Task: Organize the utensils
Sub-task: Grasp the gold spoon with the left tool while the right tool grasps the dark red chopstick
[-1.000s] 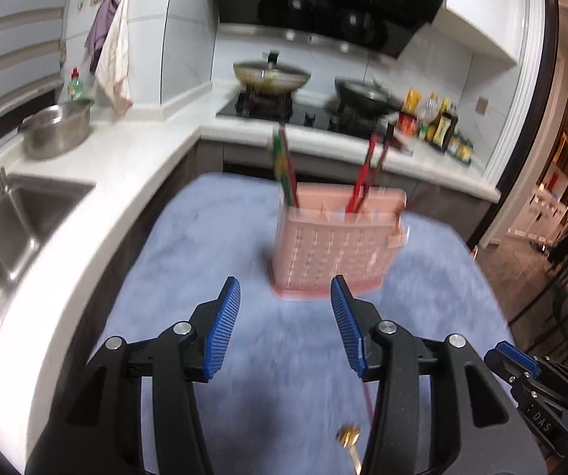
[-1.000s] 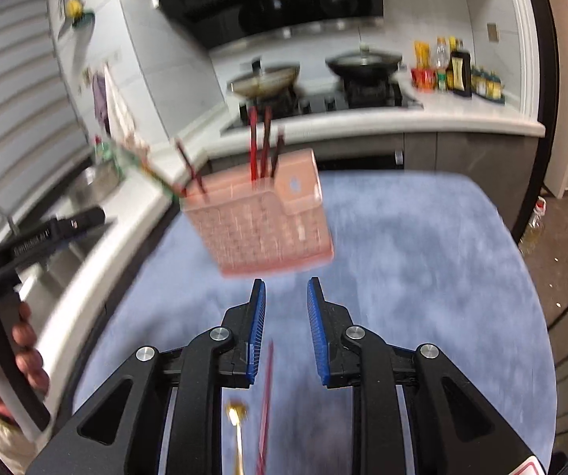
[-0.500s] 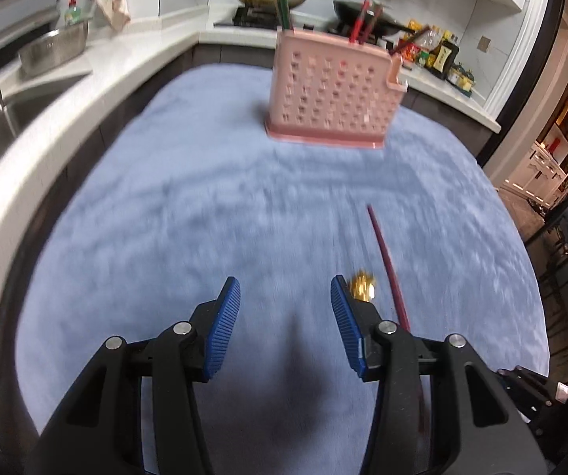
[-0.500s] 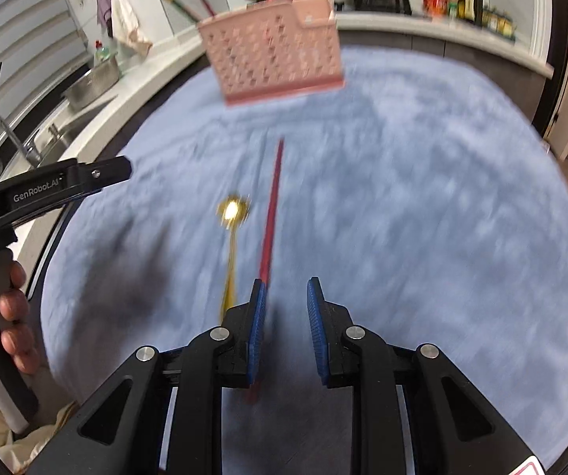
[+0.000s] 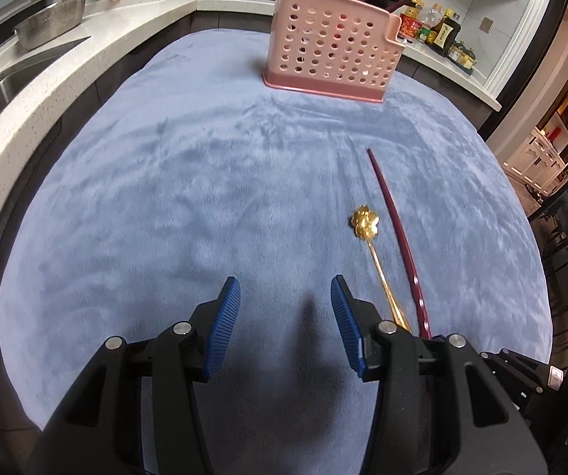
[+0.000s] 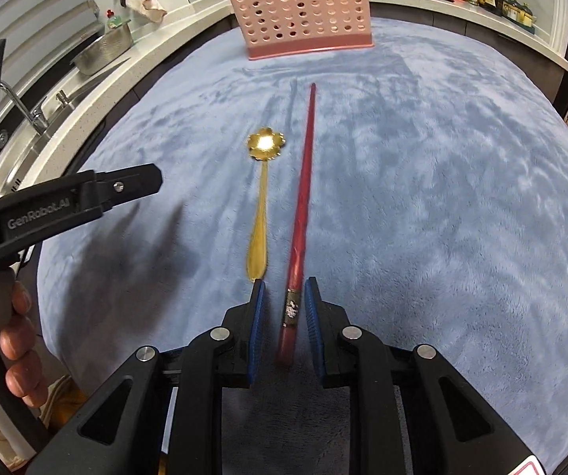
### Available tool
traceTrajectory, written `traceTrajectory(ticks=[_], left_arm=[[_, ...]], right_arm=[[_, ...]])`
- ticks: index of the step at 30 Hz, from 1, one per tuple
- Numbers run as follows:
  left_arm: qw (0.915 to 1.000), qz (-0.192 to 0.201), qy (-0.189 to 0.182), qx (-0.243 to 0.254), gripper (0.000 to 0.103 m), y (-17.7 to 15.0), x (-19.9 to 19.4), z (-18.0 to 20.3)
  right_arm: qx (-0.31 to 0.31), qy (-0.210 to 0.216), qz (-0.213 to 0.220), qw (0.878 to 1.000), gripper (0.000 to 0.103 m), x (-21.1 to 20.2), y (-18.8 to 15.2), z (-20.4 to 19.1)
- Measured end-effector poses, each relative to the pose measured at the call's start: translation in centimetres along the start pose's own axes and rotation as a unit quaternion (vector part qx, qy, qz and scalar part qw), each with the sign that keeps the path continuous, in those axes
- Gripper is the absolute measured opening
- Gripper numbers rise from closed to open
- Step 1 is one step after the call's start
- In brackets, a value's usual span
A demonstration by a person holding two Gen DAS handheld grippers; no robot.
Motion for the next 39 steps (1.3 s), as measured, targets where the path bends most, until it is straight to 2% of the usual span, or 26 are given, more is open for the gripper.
traceTrajectory(ticks=[4, 9, 11, 13, 14, 22, 26, 30, 35, 37, 39], left_arm=[[1.0, -0.006, -0.001, 0.005, 0.045, -0.4, 0.2, 0.3], [0.9998, -0.013, -0.006, 0.013, 0.045, -0.8, 0.5, 0.9], [0.9997, -0.016, -0.011, 0.015, 0.046, -0.9, 0.6, 1.2], [0.9995, -0.019, -0.014, 0.02, 0.055, -1.0, 0.7, 1.9], [0.9994, -0.017, -0.017, 0.024, 0.056, -1.0, 0.6, 2.3], [0.9961, -0.041, -0.05, 0.06, 0.057, -2.0, 1.7, 6.2], [0.9945, -0.051, -0.04, 0.082, 0.056, -2.6, 3.1, 7.4], [0.9937, -0.049, -0.025, 0.097, 0.05, -3.1, 3.7, 7.6], [0.9936, -0.038, -0.017, 0.105, 0.025, -3.1, 3.6, 6.9], [0.9939, -0.037, -0.02, 0.102, 0.01, -3.1, 3.5, 6.5], [0.9942, -0.037, -0.03, 0.096, 0.01, -2.9, 3.3, 6.3]], right_arm=[[0.0, -0.003, 0.002, 1.0, 0.009, 0.0, -0.1, 0.2], [0.009, -0.011, 0.013, 1.0, 0.007, -0.4, 0.1, 1.0], [0.018, -0.016, 0.019, 1.0, 0.007, -0.7, 0.4, 1.7], [0.028, -0.023, 0.023, 0.999, 0.007, -0.9, 0.5, 2.7], [0.033, -0.025, 0.025, 0.999, 0.007, -1.0, 0.5, 3.1], [0.06, -0.034, 0.037, 0.997, 0.007, -2.1, 0.8, 5.5], [0.068, -0.035, 0.039, 0.996, 0.007, -2.3, 0.7, 6.1], [0.07, -0.033, 0.036, 0.996, 0.007, -2.2, 0.3, 6.1], [0.071, -0.03, 0.034, 0.996, 0.007, -2.0, 0.0, 5.9], [0.07, -0.029, 0.034, 0.997, 0.007, -1.9, 0.0, 5.8], [0.069, -0.029, 0.034, 0.997, 0.007, -2.0, 0.1, 5.8]])
Point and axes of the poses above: each gripper's, at about its wrist camera, not at the fingertips, and x roughly the way its jaws point, z to its right, y to its top, the point moved 10 cm from there along x, roughly the way its jaws point, and after that the axes turned 5 degrees about -z, right-handed, at the moved point
